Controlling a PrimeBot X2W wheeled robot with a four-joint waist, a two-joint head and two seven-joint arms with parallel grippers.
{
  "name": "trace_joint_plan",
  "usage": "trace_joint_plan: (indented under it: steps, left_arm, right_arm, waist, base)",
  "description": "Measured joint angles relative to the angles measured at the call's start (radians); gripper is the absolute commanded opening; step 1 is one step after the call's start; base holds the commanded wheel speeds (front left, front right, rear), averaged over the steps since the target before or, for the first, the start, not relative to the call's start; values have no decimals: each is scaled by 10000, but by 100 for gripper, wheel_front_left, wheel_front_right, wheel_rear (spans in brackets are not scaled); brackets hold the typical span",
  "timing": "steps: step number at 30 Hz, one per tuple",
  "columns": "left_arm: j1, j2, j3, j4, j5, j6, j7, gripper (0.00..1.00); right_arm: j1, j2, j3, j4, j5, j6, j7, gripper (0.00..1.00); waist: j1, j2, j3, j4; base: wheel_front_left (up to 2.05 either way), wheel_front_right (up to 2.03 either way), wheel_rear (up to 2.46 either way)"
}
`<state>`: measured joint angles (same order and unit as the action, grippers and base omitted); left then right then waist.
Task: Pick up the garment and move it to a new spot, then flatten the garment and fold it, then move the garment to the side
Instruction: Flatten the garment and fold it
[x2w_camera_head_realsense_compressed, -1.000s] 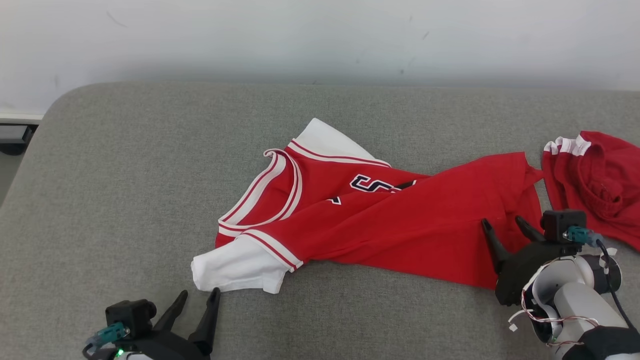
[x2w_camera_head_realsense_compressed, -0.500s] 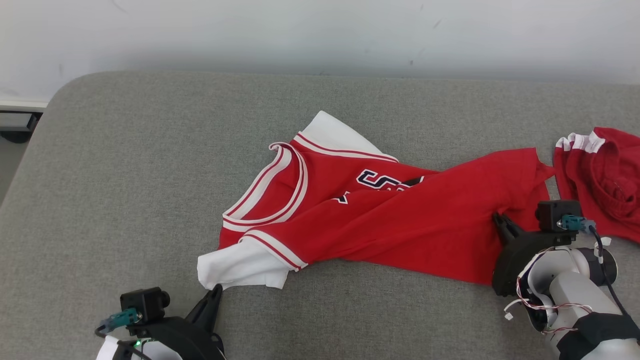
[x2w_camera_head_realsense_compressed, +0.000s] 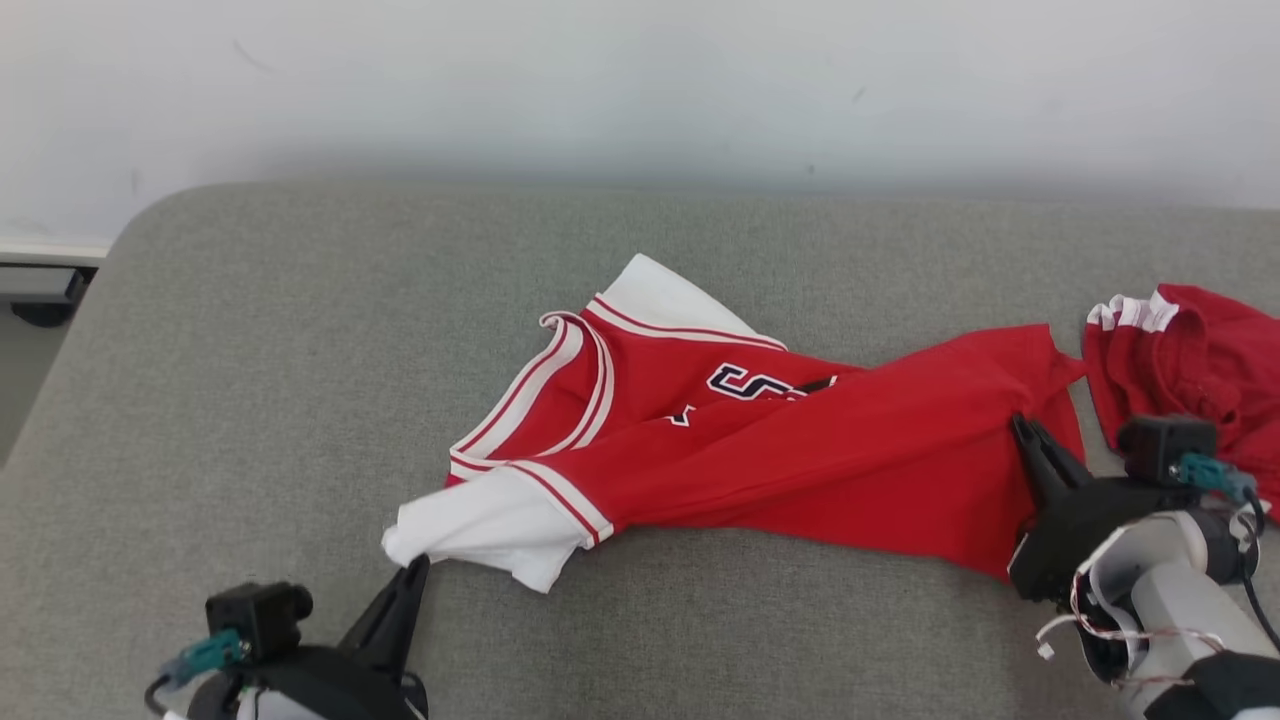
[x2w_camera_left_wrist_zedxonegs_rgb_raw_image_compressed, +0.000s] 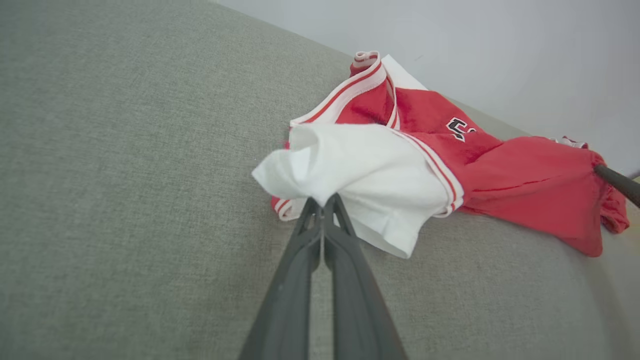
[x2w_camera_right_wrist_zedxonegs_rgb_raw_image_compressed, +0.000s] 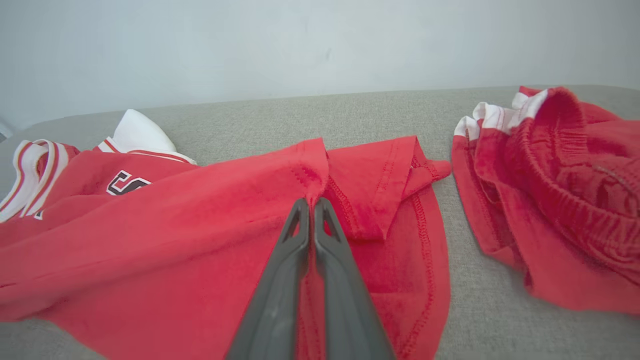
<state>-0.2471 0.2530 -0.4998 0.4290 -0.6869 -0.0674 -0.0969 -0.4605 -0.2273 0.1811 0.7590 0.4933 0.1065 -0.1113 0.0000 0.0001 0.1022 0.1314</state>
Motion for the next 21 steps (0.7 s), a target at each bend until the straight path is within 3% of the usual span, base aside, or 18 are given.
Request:
trace_joint_plan:
  steps: [8, 9, 16, 21]
  left_arm:
    - [1653, 522, 35, -2280, -500, -222, 81, 0]
    - [1958, 690, 100, -3116, -970, -307, 257, 0]
    - [2212, 1126, -2, -3716, -1584, -309, 1492, 0]
    - [791, 1760, -546, -3511, -1450, -395, 3271, 0]
  right_arm:
    - [1569, -188, 56, -2086, 616, 167, -255, 0]
    - [2221, -403, 123, -2953, 723, 167, -182, 0]
    - [3448, -1026, 1310, -3522, 585, 169, 1925, 0]
    - [1876, -1300, 2088, -3672, 539, 171, 4178, 0]
  waist:
    - [-1, -1, -607, -68]
    - [-1, -1, -737, -176]
    - [-1, -1, -610, -363]
    - [-1, -1, -116, -503]
  base:
    - [0, 0, 0]
    - [0, 0, 0]
    - [0, 0, 0]
    - [0, 0, 0]
